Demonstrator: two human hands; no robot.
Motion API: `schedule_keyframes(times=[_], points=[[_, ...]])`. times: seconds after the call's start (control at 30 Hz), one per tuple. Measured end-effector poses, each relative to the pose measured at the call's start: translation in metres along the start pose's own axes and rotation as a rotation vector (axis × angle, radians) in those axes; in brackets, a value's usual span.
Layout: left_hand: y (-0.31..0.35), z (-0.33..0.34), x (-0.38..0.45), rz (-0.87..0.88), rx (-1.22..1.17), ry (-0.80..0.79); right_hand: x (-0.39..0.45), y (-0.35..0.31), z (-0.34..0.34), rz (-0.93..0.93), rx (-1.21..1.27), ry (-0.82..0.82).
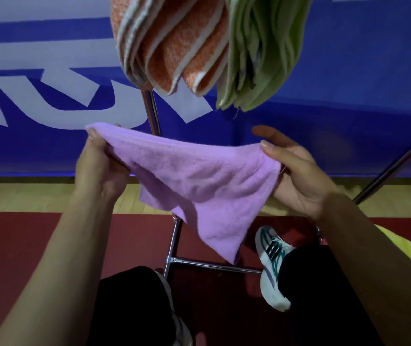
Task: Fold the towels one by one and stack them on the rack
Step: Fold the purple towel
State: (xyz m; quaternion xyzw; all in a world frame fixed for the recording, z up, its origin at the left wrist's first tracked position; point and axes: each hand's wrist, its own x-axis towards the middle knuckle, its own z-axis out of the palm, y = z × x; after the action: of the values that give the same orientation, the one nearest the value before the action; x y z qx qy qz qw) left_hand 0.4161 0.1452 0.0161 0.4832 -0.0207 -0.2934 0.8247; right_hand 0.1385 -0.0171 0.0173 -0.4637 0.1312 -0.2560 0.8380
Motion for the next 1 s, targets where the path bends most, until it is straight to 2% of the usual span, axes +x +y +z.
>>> schedule_keyframes(times=[0.07,0.17,0.23,0.3,0.37,0.47,0.6,0.77,0.9,1.0], points=[[-0.006,0.004,-0.009,-0.085,0.006,-0.053,-0.001,0.001,0.004,0.045,0.048,-0.055],[-0.013,0.018,-0.028,-0.232,0.001,-0.404,-0.003,0.005,0.012,0.105,0.006,-0.131],[-0.023,0.028,-0.039,-0.318,0.119,-0.619,-0.003,0.011,0.015,0.062,-0.192,-0.164],[-0.038,0.038,-0.049,-0.387,0.222,-0.754,-0.001,0.018,0.014,-0.051,-0.503,-0.138],[-0.051,0.049,-0.064,-0.415,0.235,-0.737,-0.001,0.02,0.017,-0.093,-0.623,-0.135],[-0.065,0.055,-0.078,-0.308,0.373,-0.757,-0.004,0.018,0.021,-0.124,-0.585,-0.119],[-0.067,0.05,-0.069,-0.278,0.365,-0.771,-0.006,0.013,0.019,-0.163,-0.6,-0.1],[-0.066,0.046,-0.066,-0.26,0.396,-0.791,-0.01,0.008,0.02,-0.13,-0.595,-0.18],[-0.069,0.046,-0.068,-0.376,0.266,-0.841,-0.011,0.008,0.021,-0.119,-0.492,-0.191],[-0.068,0.048,-0.074,-0.58,0.073,-0.926,-0.006,0.007,0.019,-0.128,-0.508,-0.128]])
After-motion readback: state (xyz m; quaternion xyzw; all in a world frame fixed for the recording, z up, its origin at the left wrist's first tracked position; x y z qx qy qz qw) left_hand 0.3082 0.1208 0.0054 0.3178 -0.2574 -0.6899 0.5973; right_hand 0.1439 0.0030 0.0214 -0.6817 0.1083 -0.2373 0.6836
